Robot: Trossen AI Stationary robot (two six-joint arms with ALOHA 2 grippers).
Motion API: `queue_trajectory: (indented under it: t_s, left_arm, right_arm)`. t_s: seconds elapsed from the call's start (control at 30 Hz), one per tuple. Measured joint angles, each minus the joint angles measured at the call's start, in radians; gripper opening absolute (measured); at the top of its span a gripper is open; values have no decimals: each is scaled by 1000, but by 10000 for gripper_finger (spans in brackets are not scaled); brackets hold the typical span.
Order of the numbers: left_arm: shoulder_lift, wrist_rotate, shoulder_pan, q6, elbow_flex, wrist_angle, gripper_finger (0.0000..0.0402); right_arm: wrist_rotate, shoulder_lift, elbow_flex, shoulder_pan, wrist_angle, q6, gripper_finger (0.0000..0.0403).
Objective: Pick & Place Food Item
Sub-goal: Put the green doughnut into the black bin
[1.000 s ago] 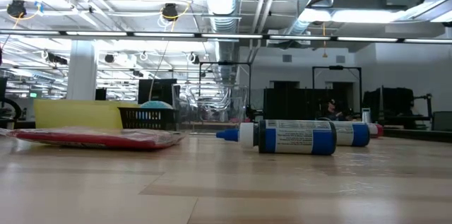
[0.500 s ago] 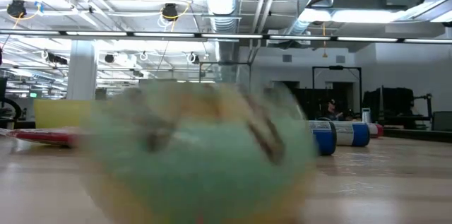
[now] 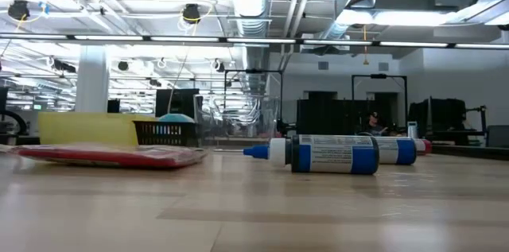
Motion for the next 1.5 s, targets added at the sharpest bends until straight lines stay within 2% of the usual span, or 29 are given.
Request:
queue_trajectory:
  t_s: [0.13, 0.3, 0.57, 0.73, 1.0, 1.17, 1.37, 1.5]
  left_arm:
    - [-9, -33, -3, -43, 0, -2, 211]
    - [-8, -28, -47, -55, 0, -7, 206]
    - [19, 12, -230, 101, -18, -20, 205]
    - [134, 61, -304, 164, -6, 61, 210]
    - [393, 173, -324, 291, 196, 51, 230]
    - [526, 239, -329, 330, 282, 51, 239]
    - [634, 266, -349, 317, 329, 102, 232]
    - [653, 272, -385, 260, 330, 120, 222]
  right_arm:
    - [31, 0, 0, 20, -22, 35, 152]
    - [65, 0, 0, 52, -25, 67, 153]
    - [86, 1, 0, 90, -49, 119, 153]
    - [89, 1, 0, 122, -51, 159, 153]
    - [90, 1, 0, 198, -64, 217, 153]
    - [103, 1, 0, 247, -74, 230, 153]
    - [125, 1, 0, 302, -81, 248, 153]
    - [140, 1, 0, 340, -104, 275, 153]
